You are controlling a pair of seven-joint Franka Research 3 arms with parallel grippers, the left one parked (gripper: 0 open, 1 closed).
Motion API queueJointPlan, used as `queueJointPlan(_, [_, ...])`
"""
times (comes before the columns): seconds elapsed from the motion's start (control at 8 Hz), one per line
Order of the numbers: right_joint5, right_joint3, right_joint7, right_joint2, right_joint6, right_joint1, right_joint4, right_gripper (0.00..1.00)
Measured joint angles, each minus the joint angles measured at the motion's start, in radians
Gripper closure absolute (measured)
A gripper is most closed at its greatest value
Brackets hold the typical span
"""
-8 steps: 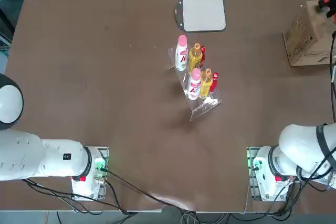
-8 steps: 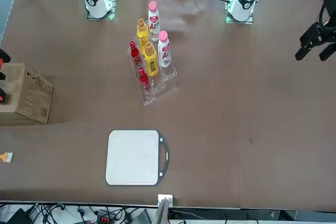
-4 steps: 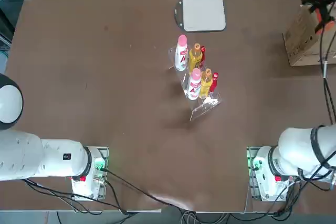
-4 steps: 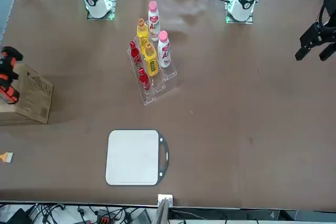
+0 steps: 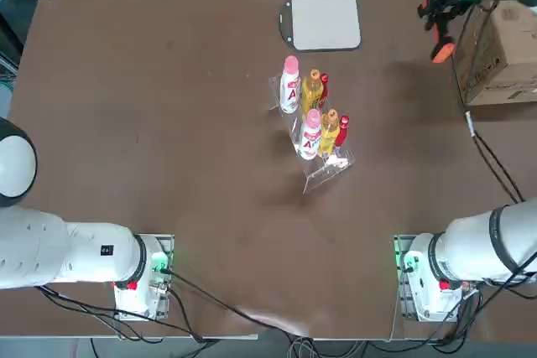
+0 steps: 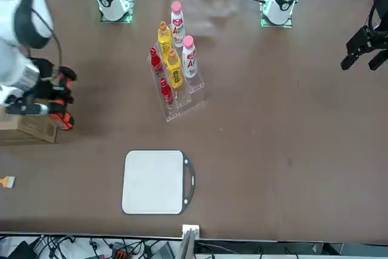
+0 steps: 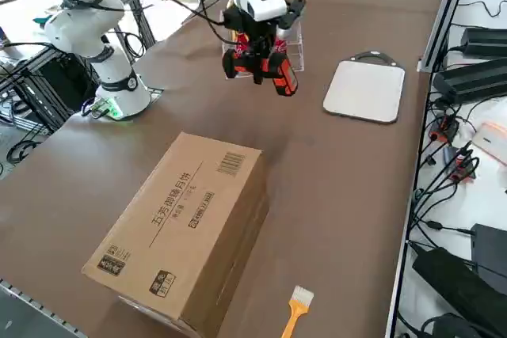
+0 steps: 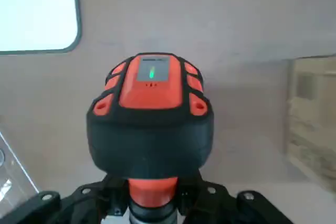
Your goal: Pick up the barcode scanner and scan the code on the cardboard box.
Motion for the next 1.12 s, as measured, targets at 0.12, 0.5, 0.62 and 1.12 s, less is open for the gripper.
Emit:
queueJointPlan(0.12, [-0.003, 0.000, 0.065, 0.013, 0.081, 0.058, -0.064, 0.57])
queueJointPlan(0.5, [-0.011, -0.001, 0.134, 0.095, 0.329, 0.136, -0.213, 0.57])
queueJointPlan(0.62, [-0.012, -0.007, 0.134, 0.126, 0.403, 0.135, -0.252, 0.57])
queueJointPlan(1.12, [-0.012, -0.013, 0.134, 0.196, 0.482, 0.135, -0.284, 0.57])
